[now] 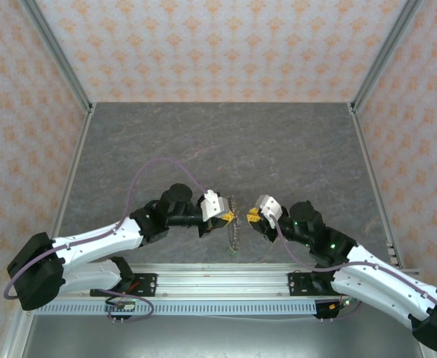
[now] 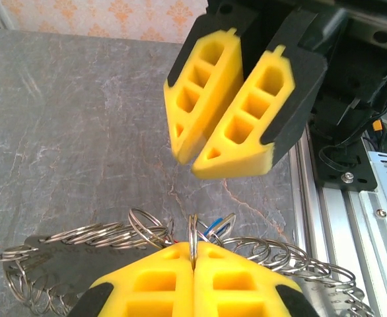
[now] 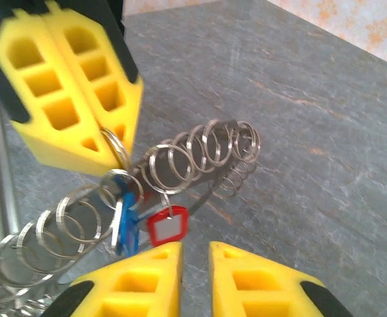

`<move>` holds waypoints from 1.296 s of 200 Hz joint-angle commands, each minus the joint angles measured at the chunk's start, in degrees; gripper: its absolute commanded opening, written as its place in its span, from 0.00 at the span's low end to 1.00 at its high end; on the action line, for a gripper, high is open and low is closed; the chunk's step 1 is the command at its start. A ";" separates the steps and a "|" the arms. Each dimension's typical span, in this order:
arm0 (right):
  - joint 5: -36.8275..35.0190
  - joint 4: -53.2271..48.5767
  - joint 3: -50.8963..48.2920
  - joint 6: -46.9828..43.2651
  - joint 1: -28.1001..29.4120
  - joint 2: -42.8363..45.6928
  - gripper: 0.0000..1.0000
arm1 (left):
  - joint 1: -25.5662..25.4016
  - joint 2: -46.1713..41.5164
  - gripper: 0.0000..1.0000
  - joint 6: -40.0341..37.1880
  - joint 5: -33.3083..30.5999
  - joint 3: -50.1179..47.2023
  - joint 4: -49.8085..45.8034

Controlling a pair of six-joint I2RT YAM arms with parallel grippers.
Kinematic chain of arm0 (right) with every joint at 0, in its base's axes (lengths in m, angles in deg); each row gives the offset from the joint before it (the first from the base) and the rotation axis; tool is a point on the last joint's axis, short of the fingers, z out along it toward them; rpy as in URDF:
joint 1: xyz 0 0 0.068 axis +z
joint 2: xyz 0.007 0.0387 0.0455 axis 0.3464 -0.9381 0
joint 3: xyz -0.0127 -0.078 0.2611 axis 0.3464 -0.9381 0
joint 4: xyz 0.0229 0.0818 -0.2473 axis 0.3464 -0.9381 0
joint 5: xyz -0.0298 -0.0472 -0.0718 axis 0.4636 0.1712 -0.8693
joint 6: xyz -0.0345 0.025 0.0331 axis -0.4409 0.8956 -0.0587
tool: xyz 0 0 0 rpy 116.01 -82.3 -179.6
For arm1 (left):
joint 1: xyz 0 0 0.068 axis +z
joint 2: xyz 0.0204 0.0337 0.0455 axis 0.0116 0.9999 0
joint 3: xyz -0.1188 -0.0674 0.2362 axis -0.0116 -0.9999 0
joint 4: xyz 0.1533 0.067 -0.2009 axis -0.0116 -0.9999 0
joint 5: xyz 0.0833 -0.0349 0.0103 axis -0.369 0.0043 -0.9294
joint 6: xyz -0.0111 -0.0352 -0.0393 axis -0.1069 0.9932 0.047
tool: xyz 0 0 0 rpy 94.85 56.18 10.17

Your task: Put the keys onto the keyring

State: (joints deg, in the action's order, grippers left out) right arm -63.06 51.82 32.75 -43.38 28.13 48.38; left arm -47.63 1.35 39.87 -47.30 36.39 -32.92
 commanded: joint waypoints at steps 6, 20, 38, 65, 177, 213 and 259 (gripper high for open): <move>8.58 2.93 1.98 -2.80 0.29 0.05 0.19 | -0.43 -1.79 0.00 -2.54 1.84 0.69 -0.34; 12.35 6.02 1.84 -3.44 0.29 -0.83 0.21 | -0.42 -1.67 0.00 -2.76 2.24 0.91 -0.57; 14.24 7.11 2.95 -4.18 0.29 -2.85 0.21 | -0.40 -1.56 0.00 -2.84 2.97 1.22 -0.73; 14.66 7.69 4.17 -5.20 0.29 -5.61 0.21 | -0.40 -1.77 0.00 -3.14 3.21 1.43 -1.08; 12.68 9.63 3.78 -4.56 0.29 -8.57 0.17 | -0.40 -2.93 0.00 -3.98 5.31 1.79 -2.21; 14.06 9.60 4.17 -4.45 0.29 -9.53 0.12 | -0.44 -3.10 0.00 -4.74 6.02 1.81 -2.30; 15.64 7.60 5.58 -5.01 0.29 -10.66 0.00 | -0.42 -3.06 0.00 -6.02 4.69 2.11 -3.88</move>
State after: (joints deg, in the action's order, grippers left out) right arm -48.72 58.66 35.30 -47.75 28.24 37.91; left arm -47.67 -0.10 35.76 -44.03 36.39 -37.33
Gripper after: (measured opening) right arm 0.043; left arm 0.042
